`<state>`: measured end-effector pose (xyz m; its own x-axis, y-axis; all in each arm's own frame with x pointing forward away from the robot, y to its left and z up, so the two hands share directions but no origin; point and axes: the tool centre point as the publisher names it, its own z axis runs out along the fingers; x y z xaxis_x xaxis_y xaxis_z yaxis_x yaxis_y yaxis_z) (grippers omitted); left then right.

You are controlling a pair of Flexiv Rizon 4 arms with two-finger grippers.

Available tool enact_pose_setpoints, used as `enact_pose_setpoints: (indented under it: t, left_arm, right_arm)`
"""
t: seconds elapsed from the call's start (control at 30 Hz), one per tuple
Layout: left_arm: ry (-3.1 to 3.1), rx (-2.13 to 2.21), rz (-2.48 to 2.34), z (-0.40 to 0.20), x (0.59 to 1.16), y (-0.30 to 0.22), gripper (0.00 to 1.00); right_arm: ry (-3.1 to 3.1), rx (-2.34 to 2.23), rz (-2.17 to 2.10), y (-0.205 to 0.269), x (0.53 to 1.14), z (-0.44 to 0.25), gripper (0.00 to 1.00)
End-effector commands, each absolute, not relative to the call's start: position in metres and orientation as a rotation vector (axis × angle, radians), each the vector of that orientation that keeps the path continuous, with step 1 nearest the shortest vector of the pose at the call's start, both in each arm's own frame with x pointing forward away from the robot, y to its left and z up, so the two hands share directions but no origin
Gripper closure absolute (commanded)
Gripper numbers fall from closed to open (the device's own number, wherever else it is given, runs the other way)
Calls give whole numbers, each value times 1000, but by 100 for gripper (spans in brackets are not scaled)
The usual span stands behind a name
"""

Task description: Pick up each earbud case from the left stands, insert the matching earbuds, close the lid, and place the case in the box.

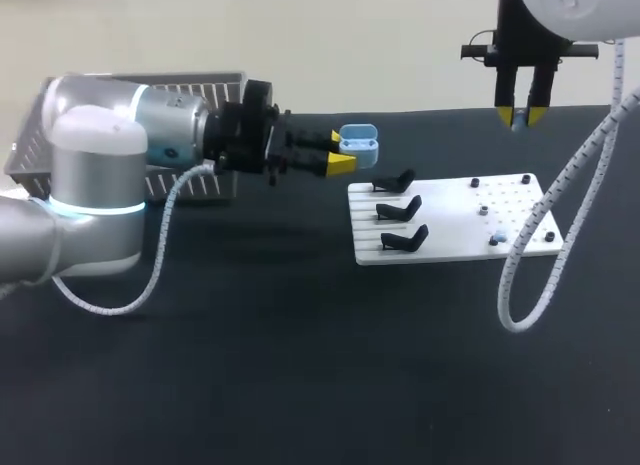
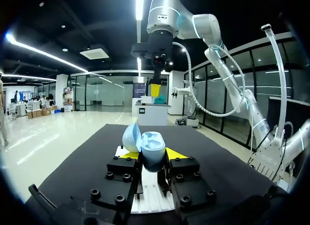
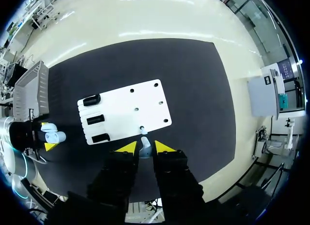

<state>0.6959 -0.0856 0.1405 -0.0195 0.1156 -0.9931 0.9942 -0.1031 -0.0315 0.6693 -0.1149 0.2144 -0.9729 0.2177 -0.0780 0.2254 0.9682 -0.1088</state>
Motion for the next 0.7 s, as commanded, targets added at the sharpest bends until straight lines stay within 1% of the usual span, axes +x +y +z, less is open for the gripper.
enact_pose_setpoints:
  t: [0.03,0.37,0.47,0.7]
  left_arm:
    - [1235,1347,-1250,135,691,-97,100]
    - [1220,1361,-1247,134,691,-104,100]
    - [1221,1368,-1245,134,690,-105,100]
    - [1220,1366,-1237,135,690,-107,100]
  right_arm:
    - [3049,346,-181,-115,669,214,100]
    - [3049,346,-181,-115,669,214,100]
    - [3045,392,-134,-106,666,221,100]
    - [3066,508,-189,-75,658,243,100]
